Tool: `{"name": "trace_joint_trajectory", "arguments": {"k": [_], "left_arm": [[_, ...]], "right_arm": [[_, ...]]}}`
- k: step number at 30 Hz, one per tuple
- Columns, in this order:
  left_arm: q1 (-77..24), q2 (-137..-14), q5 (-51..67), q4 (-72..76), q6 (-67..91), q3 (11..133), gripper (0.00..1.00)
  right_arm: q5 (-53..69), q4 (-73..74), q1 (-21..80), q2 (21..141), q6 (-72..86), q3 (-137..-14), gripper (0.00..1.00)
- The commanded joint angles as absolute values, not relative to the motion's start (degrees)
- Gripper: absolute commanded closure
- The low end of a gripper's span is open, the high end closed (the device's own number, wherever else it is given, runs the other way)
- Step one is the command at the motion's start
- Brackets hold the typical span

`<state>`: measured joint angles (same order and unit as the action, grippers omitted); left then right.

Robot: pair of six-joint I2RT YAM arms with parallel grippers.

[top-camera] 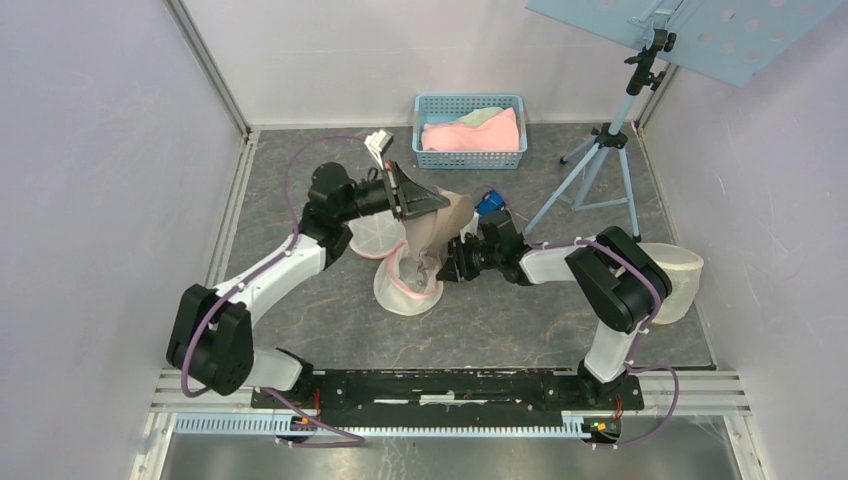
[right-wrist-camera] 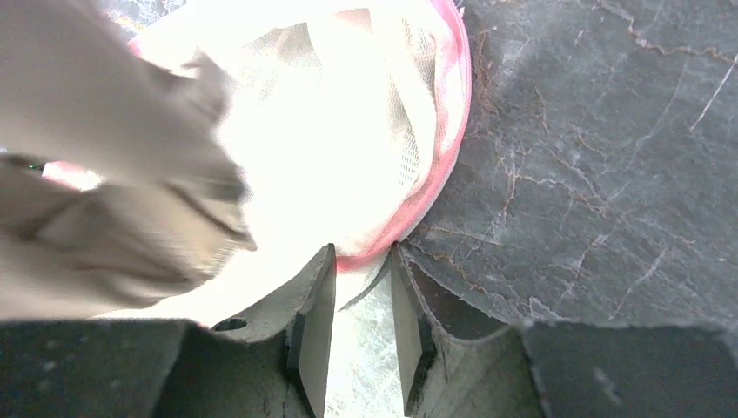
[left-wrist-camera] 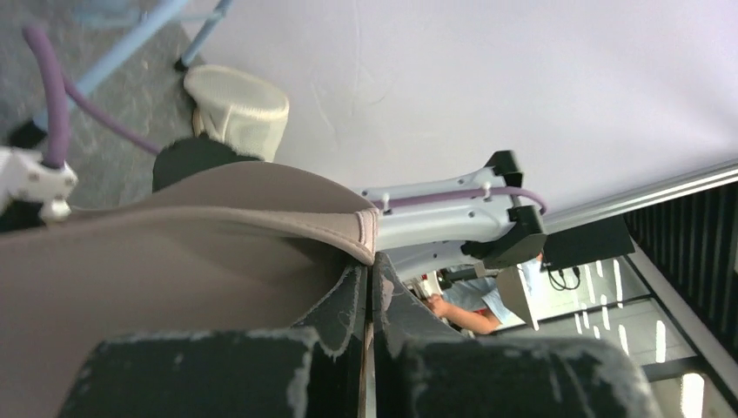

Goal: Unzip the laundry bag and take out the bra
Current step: Pick up the bra from the laundry bag.

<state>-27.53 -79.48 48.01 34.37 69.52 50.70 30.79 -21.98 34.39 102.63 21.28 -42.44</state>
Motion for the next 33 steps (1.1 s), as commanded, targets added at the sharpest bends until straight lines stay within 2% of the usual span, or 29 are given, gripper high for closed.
{"name": "trace_joint_trajectory", "arguments": {"k": [1, 8, 12, 15, 17, 22, 27, 33], "left_arm": [[-24.16, -76.31, 52.66, 33.95, 65.14, 56.73, 0.98], [-23.22, -71.74, 54.52, 8.70, 40.28, 69.32, 0.98], [-21.15, -70.06, 52.53, -3.04, 29.27, 75.24, 0.98], [-21.09, -71.19, 49.76, -23.02, 10.73, 84.15, 0.98], [-21.04, -71.54, 48.77, -29.86, 2.36, 86.98, 0.98], [-21.07, -71.34, 47.79, -41.64, -13.89, 89.40, 0.98], [-21.02, -69.25, 48.57, -46.81, -26.38, 89.12, 0.98], [-21.18, -66.95, 51.72, -49.65, -37.29, 88.09, 0.98]], "right_arm": [[29.90, -20.50, 34.53, 101.60, 17.84, -45.22, 0.64], [31.30, -16.74, 34.46, 98.68, 14.57, -46.16, 0.60], [32.64, -14.60, 34.30, 96.25, 13.51, -46.55, 0.54], [33.85, -11.62, 33.97, 92.99, 10.95, -48.03, 0.45], [34.72, -9.36, 33.45, 90.24, 8.53, -49.17, 0.39], [36.24, -1.63, 32.22, 82.32, -0.30, -52.05, 0.26], [39.51, 8.18, 31.41, 75.23, -11.87, -54.32, 0.20], [46.46, 15.77, 31.55, 70.63, -20.29, -60.53, 0.05]]}}
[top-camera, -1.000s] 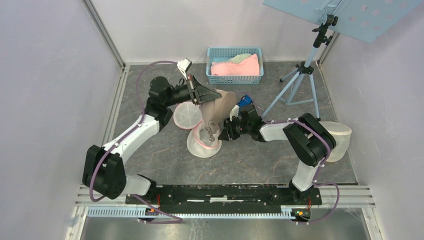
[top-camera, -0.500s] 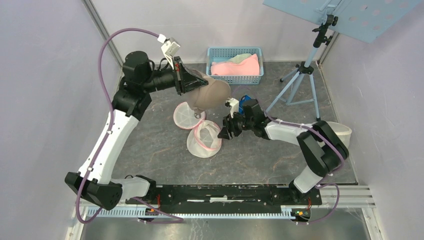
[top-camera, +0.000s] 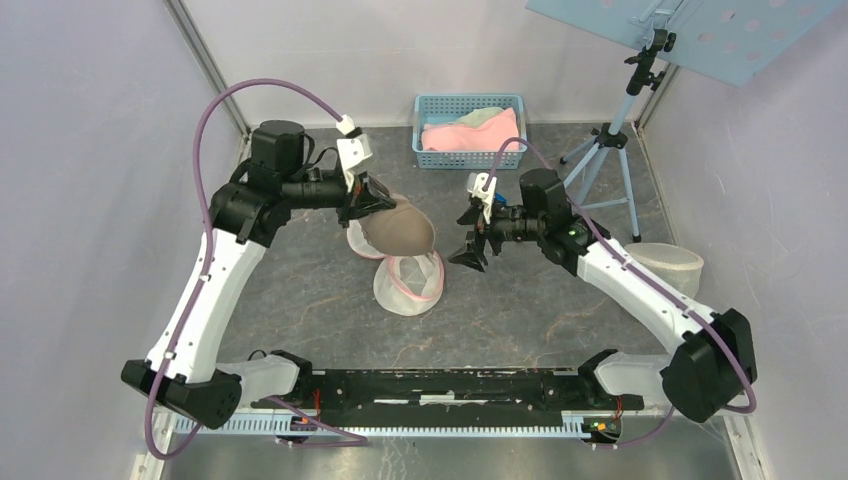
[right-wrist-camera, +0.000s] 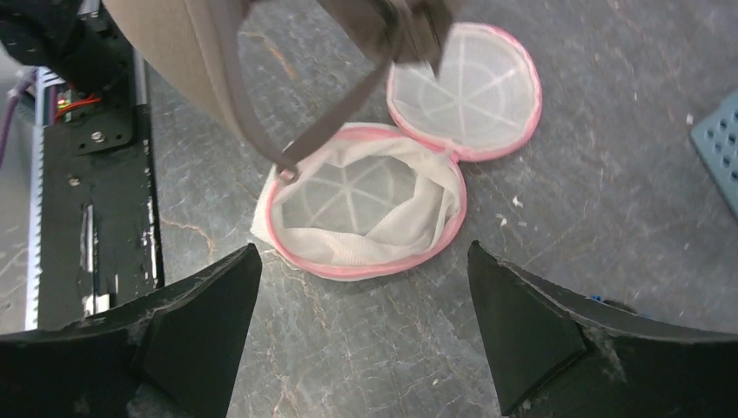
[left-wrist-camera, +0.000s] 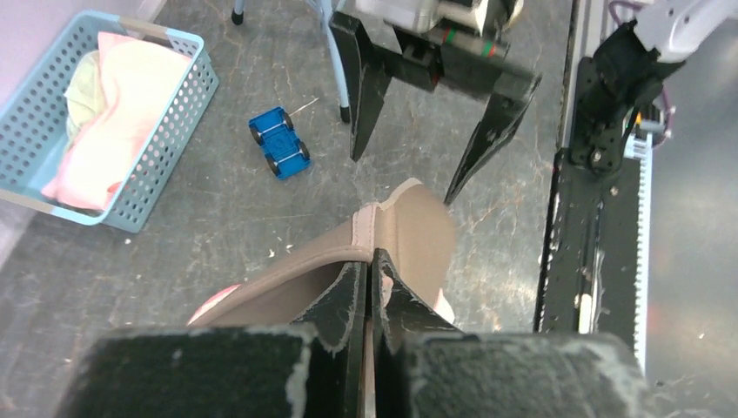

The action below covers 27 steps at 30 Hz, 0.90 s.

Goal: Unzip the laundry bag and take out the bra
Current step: Pick up the bra from the laundry bag.

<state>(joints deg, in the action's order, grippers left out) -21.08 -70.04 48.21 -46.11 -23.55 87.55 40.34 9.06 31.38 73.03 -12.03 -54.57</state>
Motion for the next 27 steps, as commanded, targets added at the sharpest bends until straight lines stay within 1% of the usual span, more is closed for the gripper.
{"name": "trace_joint_trajectory", "arguments": {"k": [1, 4, 7, 11, 15, 18, 24, 27], "left_arm": [[-21.20, -66.74, 52.52, -49.87, -37.70, 88.00, 0.98], [-21.53, -66.53, 53.88, -49.92, -37.79, 87.80, 0.98], [-22.61, -66.56, 52.38, -48.49, -36.02, 87.71, 0.98], [-23.52, -65.87, 50.26, -43.65, -30.80, 86.30, 0.98], [-24.31, -64.45, 49.92, -39.59, -28.25, 85.00, 0.98], [-24.95, -64.57, 50.02, -37.87, -25.12, 85.15, 0.98], [-25.68, -64.87, 54.16, -37.64, -23.38, 84.73, 0.98], [-25.73, -65.00, 53.17, -35.26, -19.28, 83.97, 0.98]], "right_arm": [[46.83, 16.45, 31.76, 70.61, -20.39, -62.65, 0.04], [46.89, 17.99, 33.52, 71.39, -19.92, -68.48, 0.03], [46.67, 17.57, 36.86, 72.22, -17.81, -72.54, 0.02], [45.92, 14.64, 40.10, 72.75, -13.73, -73.89, 0.02], [40.80, 13.63, 41.86, 74.40, -13.66, -75.91, 0.02], [39.02, 13.49, 42.90, 76.26, -12.79, -77.91, 0.12], [38.74, 11.50, 44.54, 77.55, -12.27, -78.44, 0.24], [39.35, 12.34, 44.86, 77.32, -13.53, -78.51, 0.32]]}}
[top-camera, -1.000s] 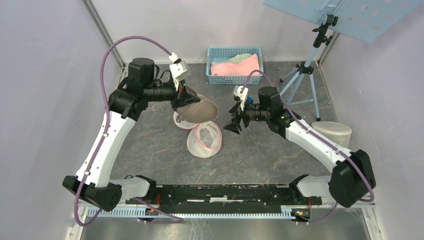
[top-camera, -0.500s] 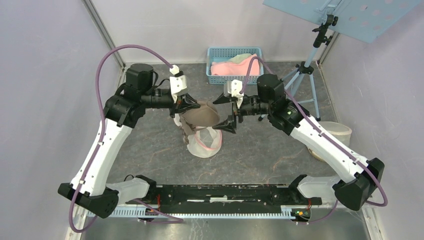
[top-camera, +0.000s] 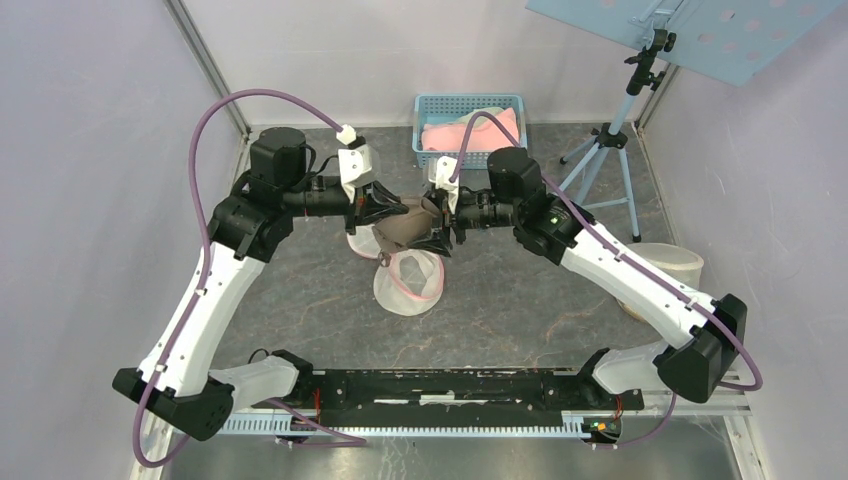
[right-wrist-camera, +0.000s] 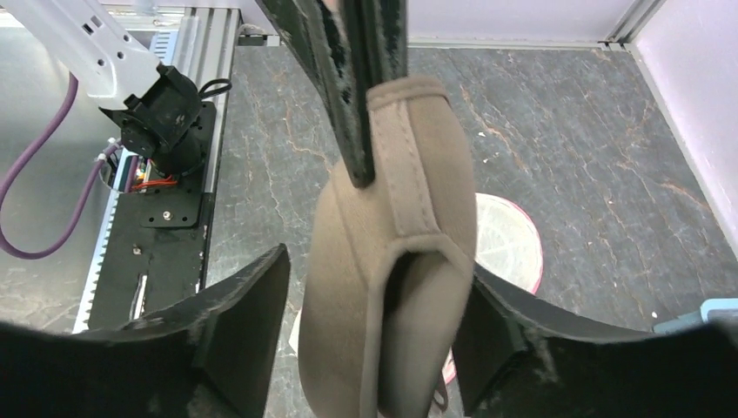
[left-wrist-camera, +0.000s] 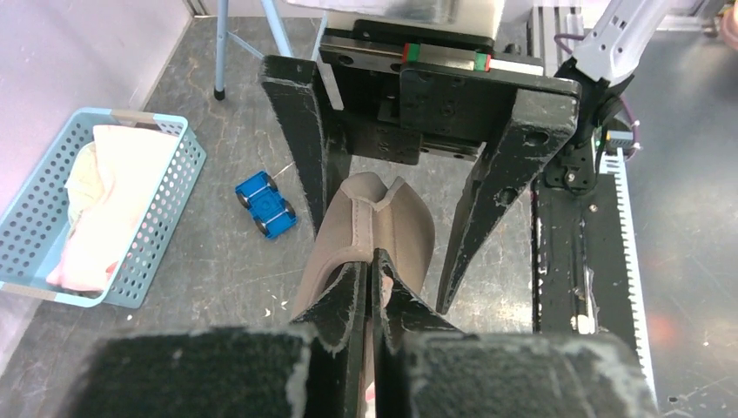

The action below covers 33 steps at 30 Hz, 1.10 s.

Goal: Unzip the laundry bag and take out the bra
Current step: Pick up the bra from the laundry bag.

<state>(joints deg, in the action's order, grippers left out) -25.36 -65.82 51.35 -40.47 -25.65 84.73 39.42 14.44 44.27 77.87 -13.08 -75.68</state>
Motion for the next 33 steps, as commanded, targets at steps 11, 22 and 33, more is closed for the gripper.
{"name": "trace_joint_trajectory", "arguments": {"k": [11, 22, 33], "left_arm": [[-25.22, -64.69, 20.73, -24.83, 15.59, 82.83, 0.98], [-25.28, -67.94, -9.16, -35.94, 47.40, 88.32, 0.98], [-25.23, -73.09, -13.75, -36.09, 53.60, 93.89, 0.98]], "right_arm": [[19.70, 15.24, 44.21, 71.93, -16.55, -74.30, 0.02], [9.91, 9.18, 44.06, 70.42, -9.16, -71.83, 0.05], [6.70, 1.61, 47.82, 80.68, 12.50, -76.73, 0.02]]}}
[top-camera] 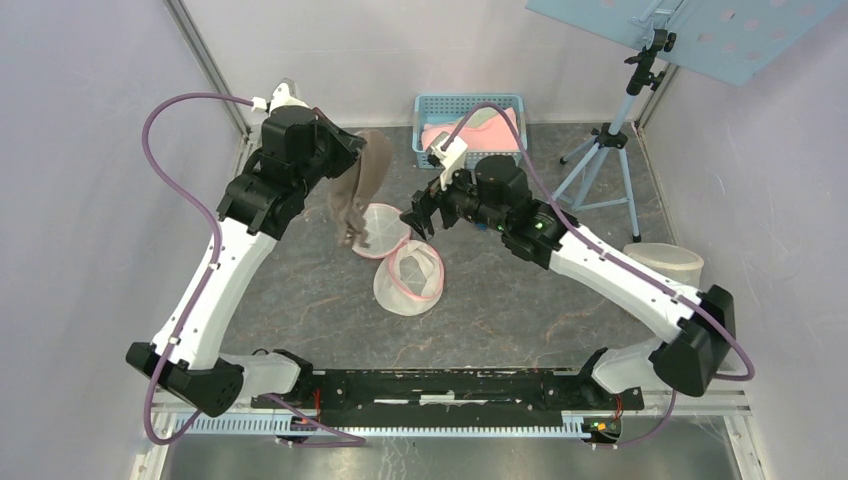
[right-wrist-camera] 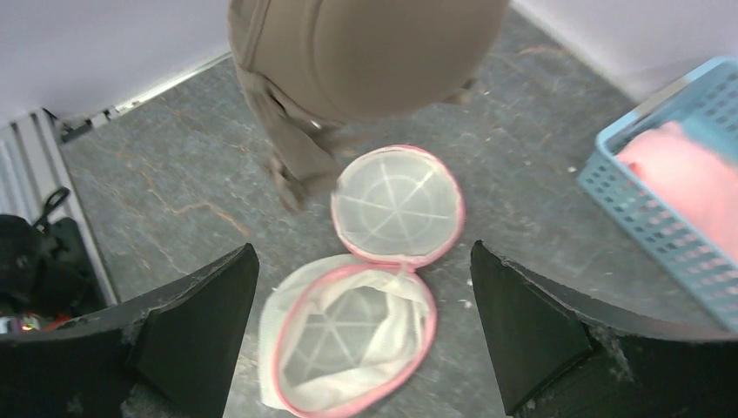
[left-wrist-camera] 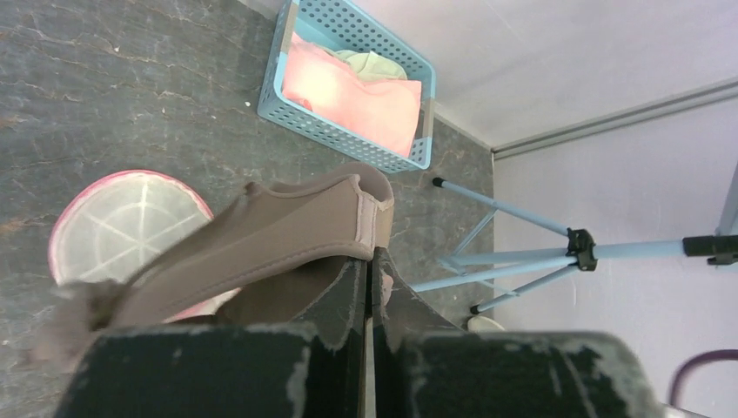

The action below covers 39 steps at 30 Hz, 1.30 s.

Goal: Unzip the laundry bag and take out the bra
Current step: Pick up the bra from the laundry bag.

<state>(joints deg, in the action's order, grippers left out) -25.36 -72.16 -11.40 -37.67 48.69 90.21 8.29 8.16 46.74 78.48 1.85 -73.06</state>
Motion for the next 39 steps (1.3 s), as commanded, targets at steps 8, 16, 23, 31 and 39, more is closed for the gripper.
{"name": "trace_joint_trajectory", "arguments": {"k": [8, 16, 23, 31, 39], "left_arm": [[-25.19, -74.96, -14.51, -35.05, 54.72, 94.41, 0.97], [-24.89, -75.68, -13.43, -34.82, 56.75, 94.66, 0.96], [-23.97, -75.45, -10.75, -34.16, 59.82, 94.25, 0.95], [-23.08, -75.13, -9.62, -33.85, 61.97, 92.77, 0.91], [-22.29, -74.43, -8.91, -33.83, 63.11, 92.96, 0.90]], "right_arm": [[-4.30, 3.10, 54.02, 87.95, 13.82, -84.74, 0.02], [-19.22, 1.70, 58.25, 93.95, 7.93, -90.16, 0.02], [-29.31, 2.80, 58.67, 98.06, 13.08, -93.26, 0.02], [-30.15, 0.44, 58.71, 98.75, 15.83, -93.25, 0.02], [-37.23, 3.00, 57.34, 98.42, 15.23, -89.40, 0.20]]}}
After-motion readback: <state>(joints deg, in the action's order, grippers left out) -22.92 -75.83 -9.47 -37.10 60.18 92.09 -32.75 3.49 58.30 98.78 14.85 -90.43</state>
